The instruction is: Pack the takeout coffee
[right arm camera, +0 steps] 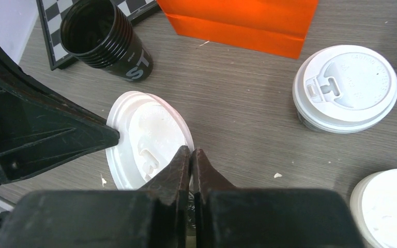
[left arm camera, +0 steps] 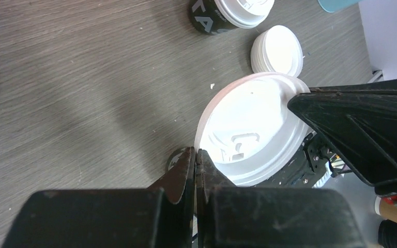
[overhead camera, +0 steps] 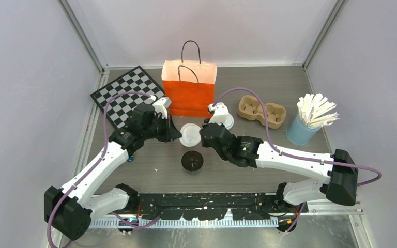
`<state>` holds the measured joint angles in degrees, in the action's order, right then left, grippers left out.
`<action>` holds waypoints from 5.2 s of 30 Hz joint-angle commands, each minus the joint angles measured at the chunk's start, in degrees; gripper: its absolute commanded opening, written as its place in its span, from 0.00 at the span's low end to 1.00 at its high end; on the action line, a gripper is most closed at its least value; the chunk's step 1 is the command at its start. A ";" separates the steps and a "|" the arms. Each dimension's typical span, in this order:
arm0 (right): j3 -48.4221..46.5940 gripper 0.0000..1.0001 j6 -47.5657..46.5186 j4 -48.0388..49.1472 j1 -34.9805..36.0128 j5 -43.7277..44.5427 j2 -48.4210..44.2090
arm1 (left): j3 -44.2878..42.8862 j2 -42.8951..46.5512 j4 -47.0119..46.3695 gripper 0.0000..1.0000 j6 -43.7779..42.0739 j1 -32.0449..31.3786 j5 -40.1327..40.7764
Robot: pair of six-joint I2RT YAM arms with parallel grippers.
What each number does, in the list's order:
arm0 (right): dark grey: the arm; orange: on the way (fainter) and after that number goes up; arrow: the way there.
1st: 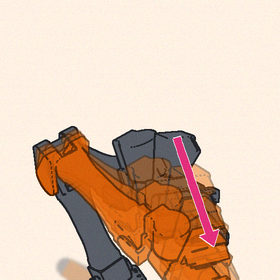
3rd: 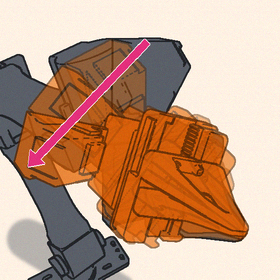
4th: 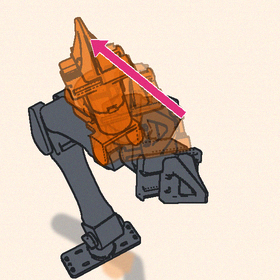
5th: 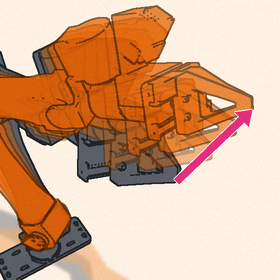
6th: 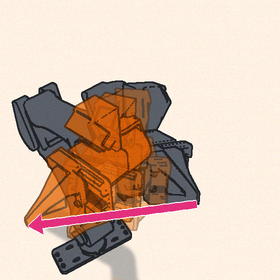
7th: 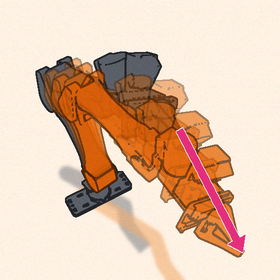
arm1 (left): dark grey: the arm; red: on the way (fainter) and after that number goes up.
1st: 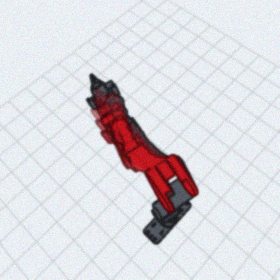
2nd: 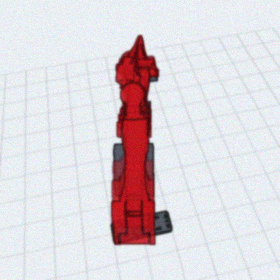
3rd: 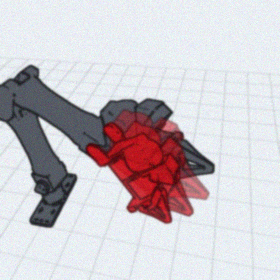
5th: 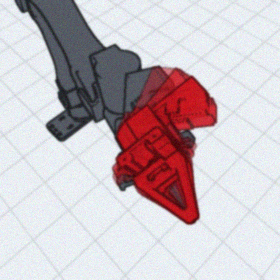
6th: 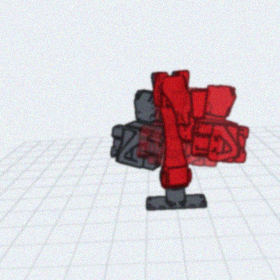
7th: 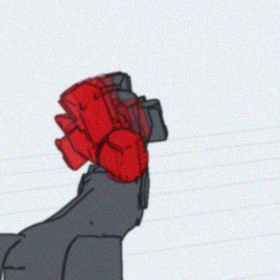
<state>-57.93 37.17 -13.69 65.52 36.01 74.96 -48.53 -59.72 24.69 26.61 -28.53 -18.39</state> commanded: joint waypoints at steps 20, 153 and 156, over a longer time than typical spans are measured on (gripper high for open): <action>36.62 0.87 -63.16 51.74 0.29 -44.41 -34.73 | -4.09 5.29 -7.87 0.00 13.45 8.23 -33.11; -42.61 0.69 -11.04 -52.84 -2.53 -35.22 33.77 | 26.82 18.80 -15.76 0.78 26.01 30.12 -26.78; -42.48 0.70 -11.44 -52.81 -2.71 -34.51 34.31 | 27.46 18.42 -17.42 0.77 27.08 30.05 -27.63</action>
<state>-98.24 27.11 -65.80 62.92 2.00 108.79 -21.80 -41.04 12.03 52.40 1.21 -43.75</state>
